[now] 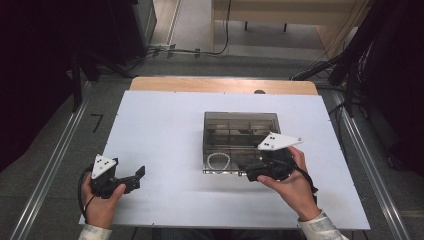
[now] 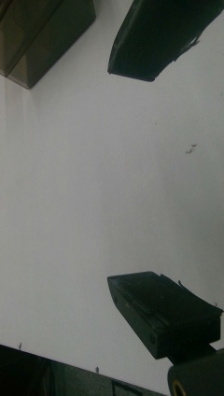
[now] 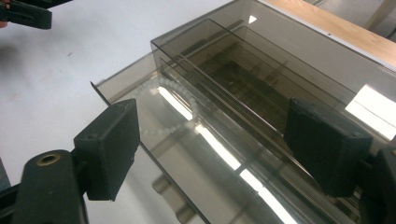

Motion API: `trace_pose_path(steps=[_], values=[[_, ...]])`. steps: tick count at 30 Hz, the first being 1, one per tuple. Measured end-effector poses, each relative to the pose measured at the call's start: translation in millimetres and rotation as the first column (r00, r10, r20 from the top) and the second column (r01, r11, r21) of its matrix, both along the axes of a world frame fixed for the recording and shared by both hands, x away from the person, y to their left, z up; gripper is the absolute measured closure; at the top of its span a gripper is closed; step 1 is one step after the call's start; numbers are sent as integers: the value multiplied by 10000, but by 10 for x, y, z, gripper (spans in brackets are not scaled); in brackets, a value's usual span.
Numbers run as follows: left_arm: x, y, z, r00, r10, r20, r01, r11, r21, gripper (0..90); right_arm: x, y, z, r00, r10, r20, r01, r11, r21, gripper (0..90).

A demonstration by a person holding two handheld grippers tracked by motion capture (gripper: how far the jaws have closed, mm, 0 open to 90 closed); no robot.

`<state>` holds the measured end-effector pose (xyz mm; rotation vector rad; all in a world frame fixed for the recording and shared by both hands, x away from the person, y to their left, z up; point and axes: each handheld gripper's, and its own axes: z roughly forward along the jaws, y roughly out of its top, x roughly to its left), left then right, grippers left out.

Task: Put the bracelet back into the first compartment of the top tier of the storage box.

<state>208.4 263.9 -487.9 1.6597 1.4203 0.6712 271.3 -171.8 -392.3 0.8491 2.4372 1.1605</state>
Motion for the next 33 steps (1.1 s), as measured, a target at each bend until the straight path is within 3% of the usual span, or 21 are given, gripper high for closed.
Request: trace_pose_path(steps=[10, 18, 24, 27, 33], values=[[-1, -1, 1, 10000, -5, -14, 5, 10000, 9, 17, -105, -441, -34, 9975, -660, 262, 654, 9976, 236, 170], [-1, -2, -2, 10000, -9, -36, 9, 10000, 30, 17, -243, -982, -91, 9838, -1748, 393, 1731, 9839, 448, 169], [6, -23, -2, 10000, -26, -55, 26, 10000, 95, 17, -315, -1428, -234, 9621, -2721, 154, 2713, 9615, 431, 165], [10, -31, 0, 10000, -26, -55, 27, 9999, 103, 17, -309, -1608, -346, 9463, -3229, 142, 3224, 9461, 316, 164], [10, -29, 3, 10000, -13, -38, 14, 9999, 107, 18, -234, -1884, -615, 9040, -4273, -88, 4273, 9030, 453, 164]])
